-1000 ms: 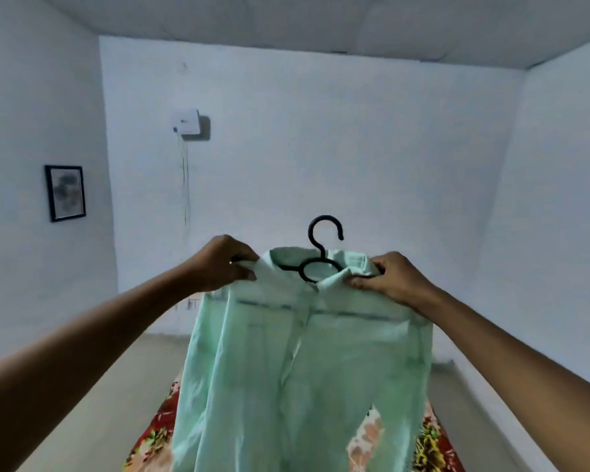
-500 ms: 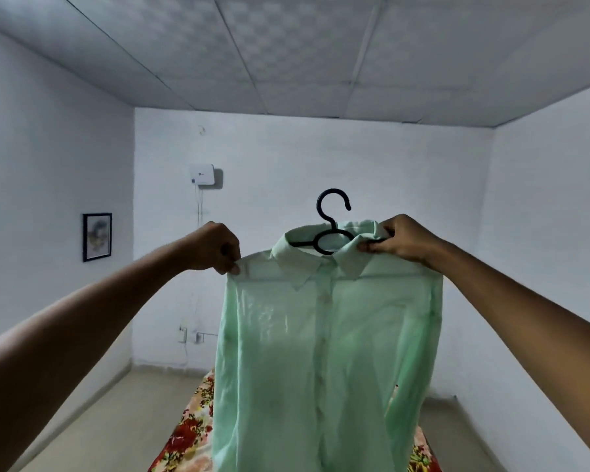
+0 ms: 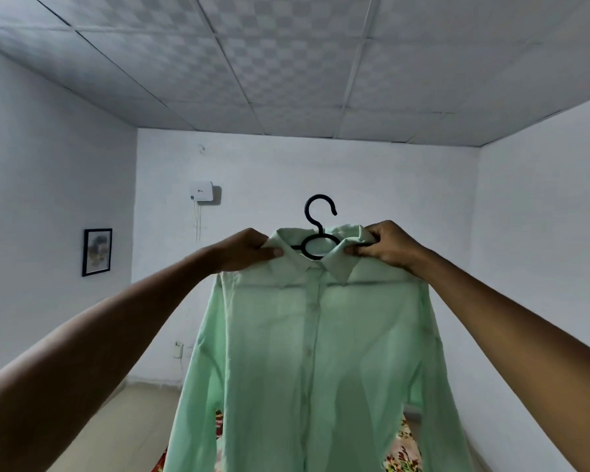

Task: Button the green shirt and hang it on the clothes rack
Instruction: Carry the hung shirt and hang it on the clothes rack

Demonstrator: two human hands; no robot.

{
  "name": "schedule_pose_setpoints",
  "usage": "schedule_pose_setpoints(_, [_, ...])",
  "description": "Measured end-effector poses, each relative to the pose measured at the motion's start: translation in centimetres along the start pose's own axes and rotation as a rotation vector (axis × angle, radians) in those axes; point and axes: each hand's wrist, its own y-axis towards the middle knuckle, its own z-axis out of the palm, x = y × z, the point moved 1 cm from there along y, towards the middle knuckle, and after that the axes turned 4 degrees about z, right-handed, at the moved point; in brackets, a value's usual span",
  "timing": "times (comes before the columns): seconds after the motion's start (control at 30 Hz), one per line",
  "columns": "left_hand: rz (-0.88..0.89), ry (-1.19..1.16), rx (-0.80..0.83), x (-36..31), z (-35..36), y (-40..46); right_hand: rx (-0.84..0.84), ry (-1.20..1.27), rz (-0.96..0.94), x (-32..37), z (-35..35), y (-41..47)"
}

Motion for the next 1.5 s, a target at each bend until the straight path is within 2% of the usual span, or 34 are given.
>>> schedule_pose_setpoints(0.13, [0.010, -0.028, -0.105, 0.2, -0.6, 0.0, 0.046, 0.021, -0.025, -0.5, -1.2, -1.2])
schedule_pose_setpoints(0.3, [0.085, -0.068, -0.130, -0.2, -1.1, 0.6, 0.285, -0.110, 0.120, -2.1, -3.0, -2.7])
schedule_pose_setpoints(0.37, [0.099, -0.059, -0.133, -0.5, -1.3, 1.0, 0.295, -0.145, 0.141, -3.0, -3.3, -3.0])
schedule_pose_setpoints(0.5, [0.123, -0.028, -0.172, -1.2, -1.5, 1.7, 0.292, -0.056, 0.144, -3.7, -3.8, -3.8])
schedule_pose_setpoints(0.8, [0.080, -0.129, -0.284, 1.6, -2.2, 1.4, -0.144, 0.151, 0.006, -4.9, -5.4, -3.5])
schedule_pose_setpoints(1.17, [0.025, -0.179, -0.349, 1.5, -2.5, 2.3, -0.346, 0.100, 0.017, -5.9, -3.4, -3.7])
schedule_pose_setpoints(1.27, [0.022, -0.158, -0.367, 1.4, -3.0, 2.5, -0.493, 0.042, 0.017, -6.1, -3.1, -3.9])
schedule_pose_setpoints(1.37, [0.037, -0.153, -0.372, 1.5, -3.5, 2.8, -0.628, 0.066, -0.076, -5.8, -3.3, -3.7])
schedule_pose_setpoints(1.5, [0.044, -0.134, -0.377, 2.1, -4.0, 2.7, -0.646, 0.017, -0.147, -5.6, -3.8, -3.5])
